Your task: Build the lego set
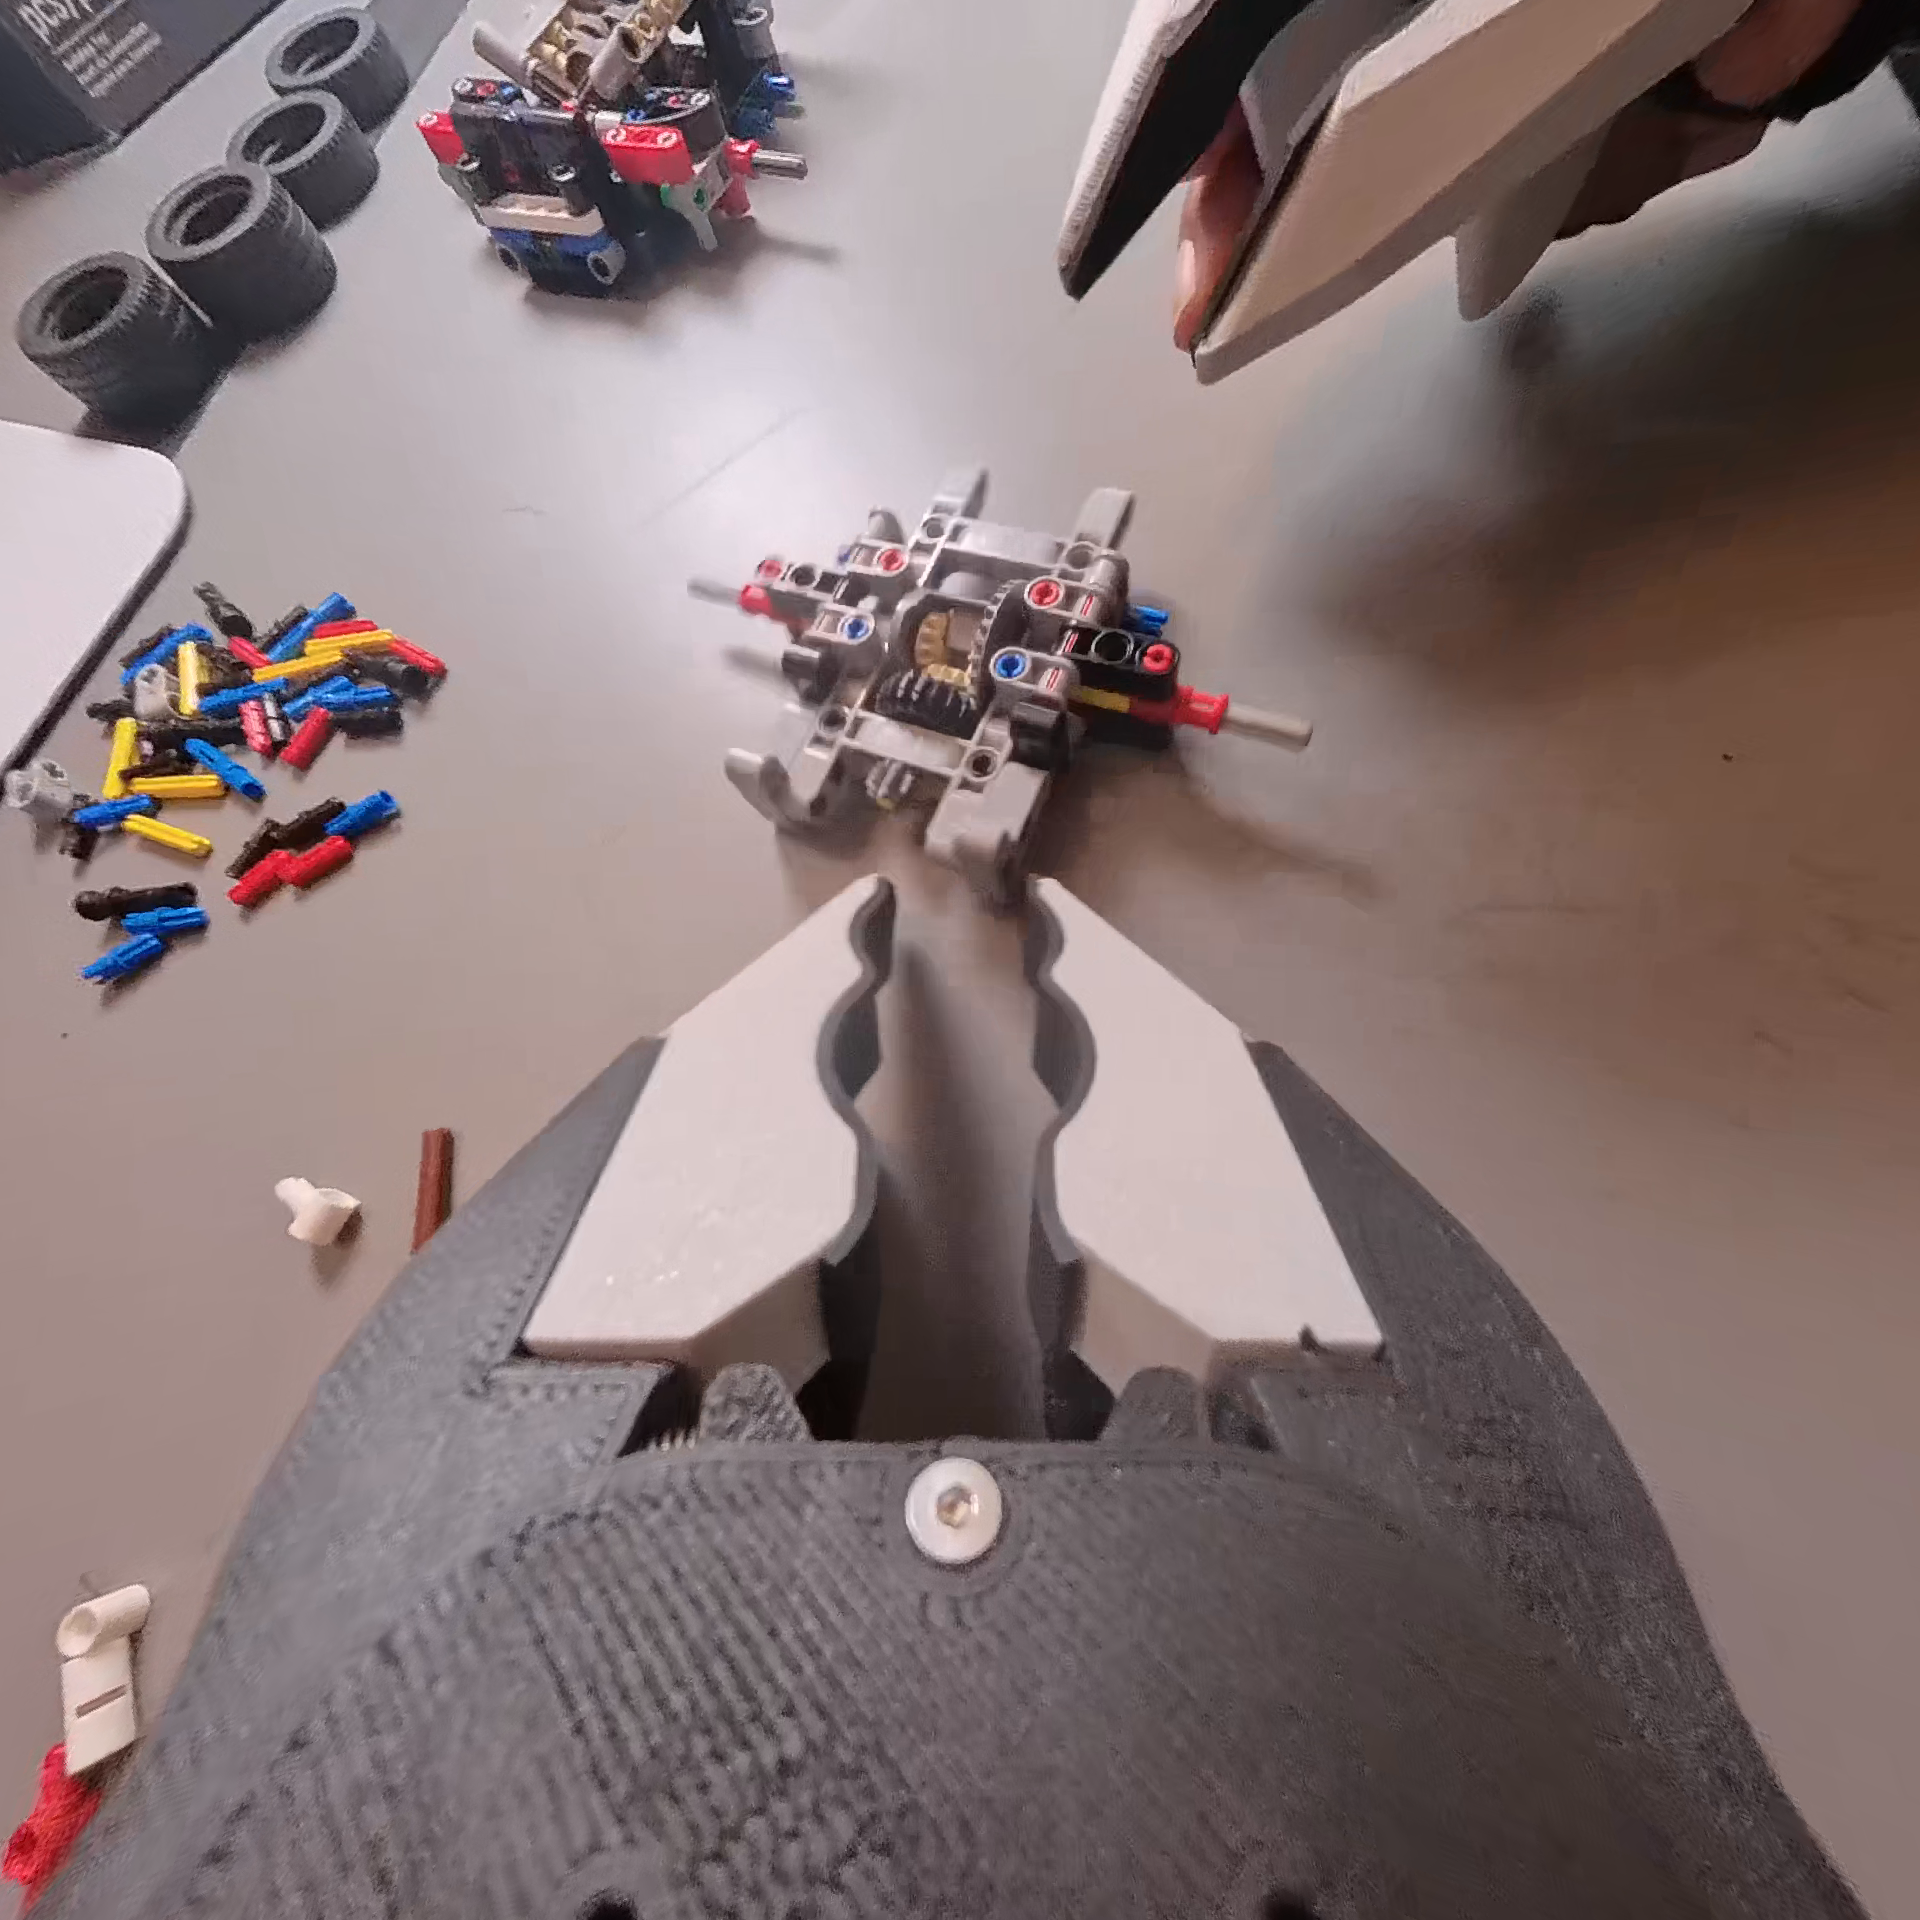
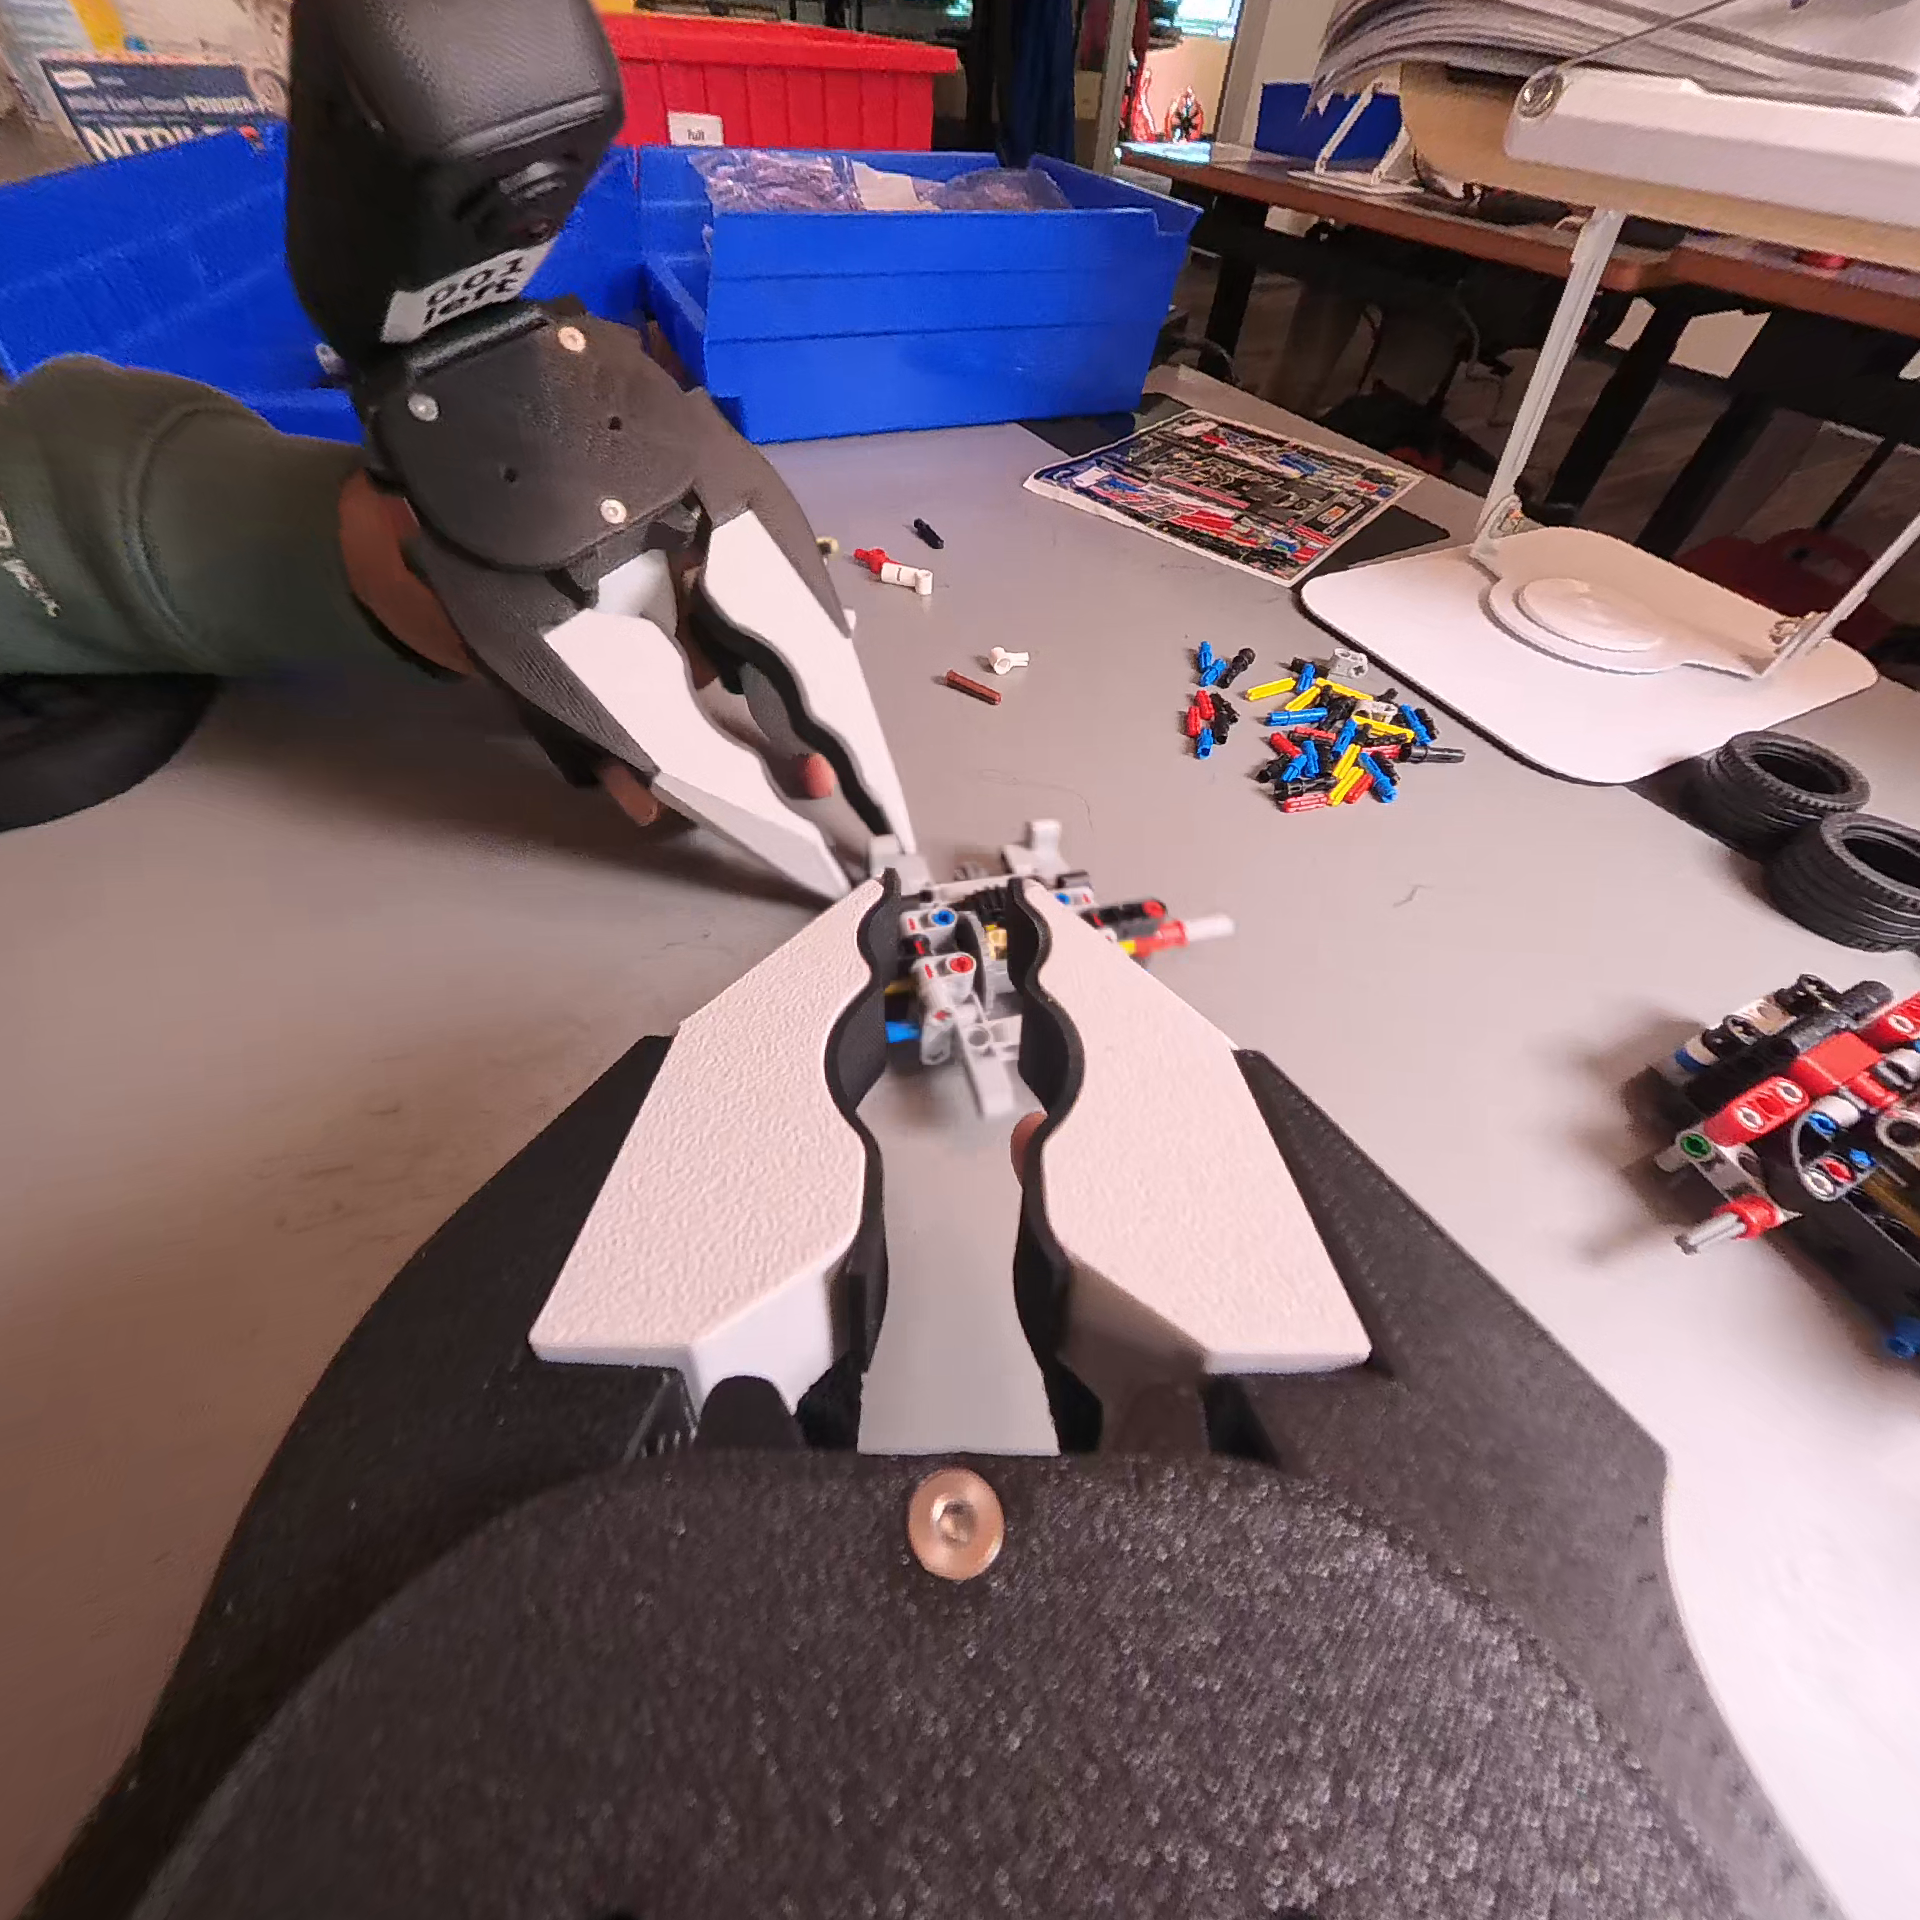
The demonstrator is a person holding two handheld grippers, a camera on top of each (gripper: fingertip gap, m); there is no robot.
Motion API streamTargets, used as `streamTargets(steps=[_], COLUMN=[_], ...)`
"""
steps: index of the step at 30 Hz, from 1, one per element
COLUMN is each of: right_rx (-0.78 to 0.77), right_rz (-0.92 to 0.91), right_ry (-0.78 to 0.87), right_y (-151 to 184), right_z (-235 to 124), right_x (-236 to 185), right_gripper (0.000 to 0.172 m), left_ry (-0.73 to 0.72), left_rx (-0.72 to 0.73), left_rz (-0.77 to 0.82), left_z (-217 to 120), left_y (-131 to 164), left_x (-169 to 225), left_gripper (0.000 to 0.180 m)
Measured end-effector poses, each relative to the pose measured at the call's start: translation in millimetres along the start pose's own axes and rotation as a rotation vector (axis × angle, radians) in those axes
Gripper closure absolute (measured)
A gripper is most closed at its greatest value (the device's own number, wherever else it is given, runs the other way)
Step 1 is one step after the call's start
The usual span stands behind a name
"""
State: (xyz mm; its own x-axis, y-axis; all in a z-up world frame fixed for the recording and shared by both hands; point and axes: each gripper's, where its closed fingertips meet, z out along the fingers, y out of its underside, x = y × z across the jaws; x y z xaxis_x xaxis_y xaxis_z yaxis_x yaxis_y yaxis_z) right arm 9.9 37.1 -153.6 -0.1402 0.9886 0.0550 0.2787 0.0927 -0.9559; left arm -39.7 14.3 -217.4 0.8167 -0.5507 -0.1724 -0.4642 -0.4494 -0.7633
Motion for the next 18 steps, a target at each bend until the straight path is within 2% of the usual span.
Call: streamTargets(steps=[2, 3, 7, 10, 14, 16, 18], right_rx=[0.011, 0.018, 0.038, 0.062, 0.116, 0.143, 0.151], right_rz=[0.013, 0.018, 0.027, 0.046, 0.097, 0.108, 0.106], right_ry=[-0.001, 0.002, 0.032, 0.061, 0.095, 0.115, 0.132], right_y=[-1, -3, -6, -9, -16, -19, -20], right_z=[-1, -1, -5, -10, -15, -17, -19], right_x=[1, 2, 10, 19, 30, 34, 36], right_gripper=[0.154, 0.154, 0.154, 0.152, 0.146, 0.146, 0.148], left_ry=[-0.028, -0.025, 0.031, 0.029, -0.135, -0.27, -0.399], left_rx=[-0.007, -0.006, 0.059, 0.207, 0.449, 0.571, 0.668], left_rz=[0.041, 0.042, -0.011, -0.081, -0.169, -0.217, -0.293], left_z=[-1, -1, -10, -28, -74, -106, -134], left_y=[1, 2, -6, -27, -75, -103, -128], left_x=[-1, 1, 9, 0, -62, -110, -162], left_gripper=[0.175, 0.175, 0.161, 0.143, 0.127, 0.13, 0.14])
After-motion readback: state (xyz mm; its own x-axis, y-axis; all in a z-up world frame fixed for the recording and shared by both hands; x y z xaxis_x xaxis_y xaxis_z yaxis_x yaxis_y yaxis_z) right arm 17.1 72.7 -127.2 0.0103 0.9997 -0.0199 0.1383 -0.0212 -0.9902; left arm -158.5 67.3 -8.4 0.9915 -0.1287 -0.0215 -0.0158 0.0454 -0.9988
